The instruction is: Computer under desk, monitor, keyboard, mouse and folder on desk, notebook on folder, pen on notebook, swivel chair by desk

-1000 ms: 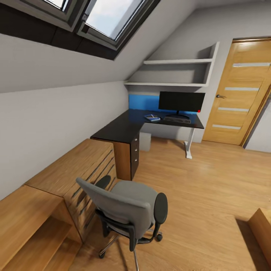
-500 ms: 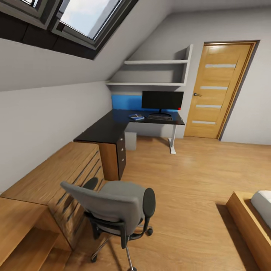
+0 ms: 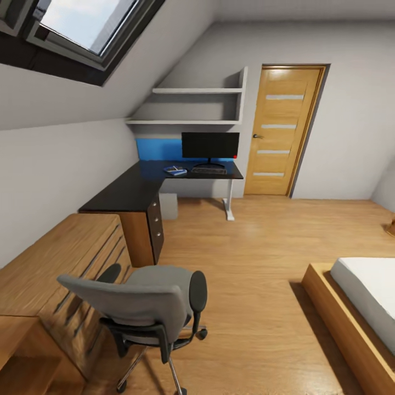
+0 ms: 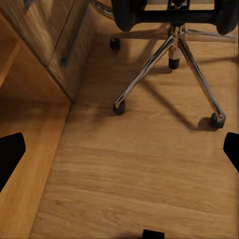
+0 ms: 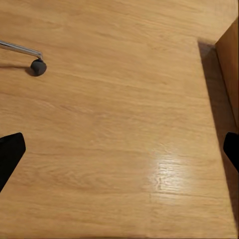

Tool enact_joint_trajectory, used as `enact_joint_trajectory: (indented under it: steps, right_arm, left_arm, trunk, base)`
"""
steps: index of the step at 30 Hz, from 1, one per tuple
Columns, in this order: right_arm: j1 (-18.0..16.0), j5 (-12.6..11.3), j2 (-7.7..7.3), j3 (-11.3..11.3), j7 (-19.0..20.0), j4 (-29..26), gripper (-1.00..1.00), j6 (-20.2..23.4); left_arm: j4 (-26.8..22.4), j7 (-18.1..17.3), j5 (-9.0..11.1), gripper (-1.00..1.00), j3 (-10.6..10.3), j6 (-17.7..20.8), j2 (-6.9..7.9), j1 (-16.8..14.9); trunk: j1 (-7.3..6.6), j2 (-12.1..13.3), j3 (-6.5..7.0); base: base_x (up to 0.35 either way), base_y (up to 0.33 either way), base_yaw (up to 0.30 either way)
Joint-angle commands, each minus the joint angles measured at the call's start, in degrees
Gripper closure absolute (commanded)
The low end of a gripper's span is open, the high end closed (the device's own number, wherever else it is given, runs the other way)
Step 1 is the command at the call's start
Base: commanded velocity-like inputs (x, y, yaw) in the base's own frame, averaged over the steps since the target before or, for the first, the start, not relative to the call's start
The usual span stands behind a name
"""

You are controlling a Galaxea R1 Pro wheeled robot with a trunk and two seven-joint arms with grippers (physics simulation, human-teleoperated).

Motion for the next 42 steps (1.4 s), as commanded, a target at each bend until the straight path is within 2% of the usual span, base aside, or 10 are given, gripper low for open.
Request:
enact_joint_trajectory:
  steps: [1,9,21,32,42]
  right_arm:
    - [-0.06,-0.06,0.02,0.48,-0.44,0.08,-1.00,-0.07]
    - [-0.06,-0.06,0.09,0.50,-0.49,0.08,-1.00,-0.07]
    - [-0.06,-0.06,0.14,0.53,-0.49,0.08,-1.00,-0.07]
    - [-0.06,-0.06,0.20,0.58,-0.46,0.13,-1.00,-0.07]
    - [-0.06,-0.06,0.20,0.58,-0.46,0.14,-1.00,-0.07]
  left_arm:
    - [0.01,0.15,0.48,-1.00,-0.51,-0.16,0.00,-0.02]
    - [0.01,0.15,0.48,-1.00,-0.54,-0.16,-0.04,0.00]
    - [0.01,0.15,0.43,-1.00,-0.57,-0.16,-0.03,0.01]
    - [0.01,0.15,0.42,-1.00,-0.55,-0.16,-0.02,-0.02]
    - [0.01,0.15,0.45,-1.00,-0.56,-0.16,0.00,-0.01]
  trunk:
    - [0.00,-0.04,-0.07]
    - [0.00,-0.04,-0.07]
    - [0.00,-0.04,-0.07]
    - [0.00,-0.04,-0.07]
    - [0.00,-0.04,-0.07]
  base:
    - [-0.001,0.001,-0.293]
    - [-0.021,0.074,-0.170]
    - [-0.125,0.271,-0.009]
    - [-0.015,0.108,0.000]
    - [0.000,0.244,0.000]
